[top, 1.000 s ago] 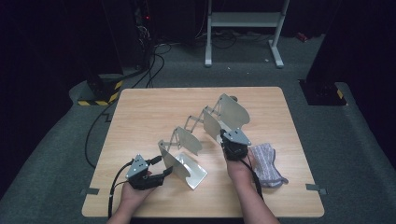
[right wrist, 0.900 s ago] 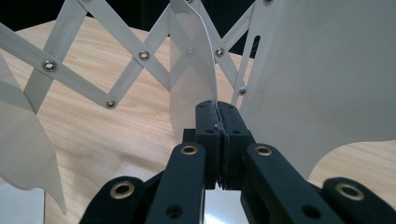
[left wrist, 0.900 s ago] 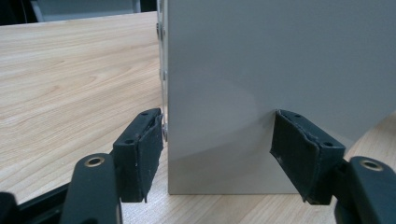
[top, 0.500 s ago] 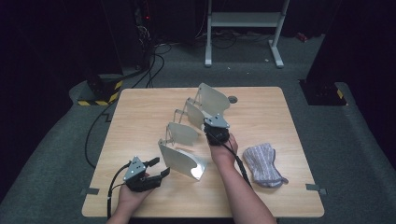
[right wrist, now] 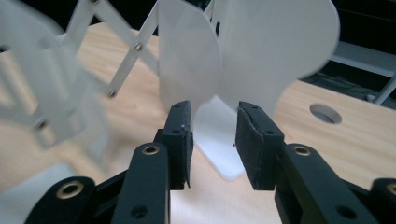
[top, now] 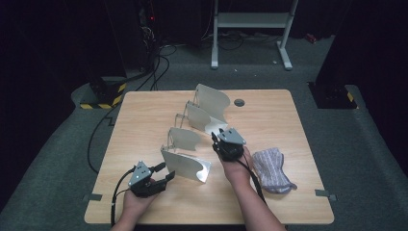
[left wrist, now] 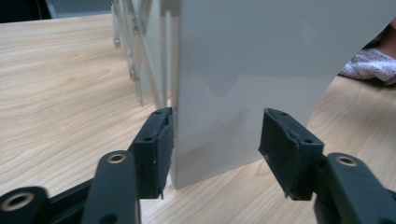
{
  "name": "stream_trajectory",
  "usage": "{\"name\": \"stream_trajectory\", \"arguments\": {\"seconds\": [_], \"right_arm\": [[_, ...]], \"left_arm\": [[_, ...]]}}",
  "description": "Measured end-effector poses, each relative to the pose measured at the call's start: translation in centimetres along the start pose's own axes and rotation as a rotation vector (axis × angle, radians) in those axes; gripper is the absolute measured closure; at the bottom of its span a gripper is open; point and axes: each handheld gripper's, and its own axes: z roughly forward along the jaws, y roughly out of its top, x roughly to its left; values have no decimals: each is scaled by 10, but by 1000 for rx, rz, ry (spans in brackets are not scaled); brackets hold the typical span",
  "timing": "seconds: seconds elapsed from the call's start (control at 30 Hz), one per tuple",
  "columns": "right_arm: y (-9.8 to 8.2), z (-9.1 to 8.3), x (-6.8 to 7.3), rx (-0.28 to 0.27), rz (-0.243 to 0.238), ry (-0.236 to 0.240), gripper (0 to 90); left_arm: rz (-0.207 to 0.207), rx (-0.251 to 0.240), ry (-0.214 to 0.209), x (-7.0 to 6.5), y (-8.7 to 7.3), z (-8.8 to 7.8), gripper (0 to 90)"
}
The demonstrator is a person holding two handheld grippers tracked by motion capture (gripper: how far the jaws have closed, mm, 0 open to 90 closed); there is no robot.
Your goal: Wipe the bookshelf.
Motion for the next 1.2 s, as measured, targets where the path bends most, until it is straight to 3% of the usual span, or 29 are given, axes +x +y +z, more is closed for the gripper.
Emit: {"name": "stream_trajectory", "arguments": {"seconds": [0.03, 0.07, 0.13, 0.3, 0.5, 0.77, 1.07, 1.2], "right_arm": [[-9, -13, -1, -4, 8, 5, 645], [-9, -13, -1, -4, 8, 5, 645], [-21, -29, -2, -8, 27, 21, 625], [-52, -60, -2, 10, 36, 29, 589], [-70, -71, 0, 39, 22, 45, 571], [-76, -76, 3, 55, 31, 57, 553], [-85, -82, 12, 73, 2, 61, 499], [-86, -78, 15, 77, -9, 61, 495]], "left_arm": [[-6, 1, 10, 0, 1, 1, 473], [-18, 2, 16, 0, 1, 2, 473], [-42, 3, 33, 0, 2, 4, 515], [-19, 11, 51, -10, 3, 8, 566], [6, 12, 50, -19, 4, 14, 606], [44, 24, 71, -28, 10, 31, 613], [15, 23, 88, -38, 19, 53, 627], [-8, 21, 69, -43, 22, 61, 635]]}}
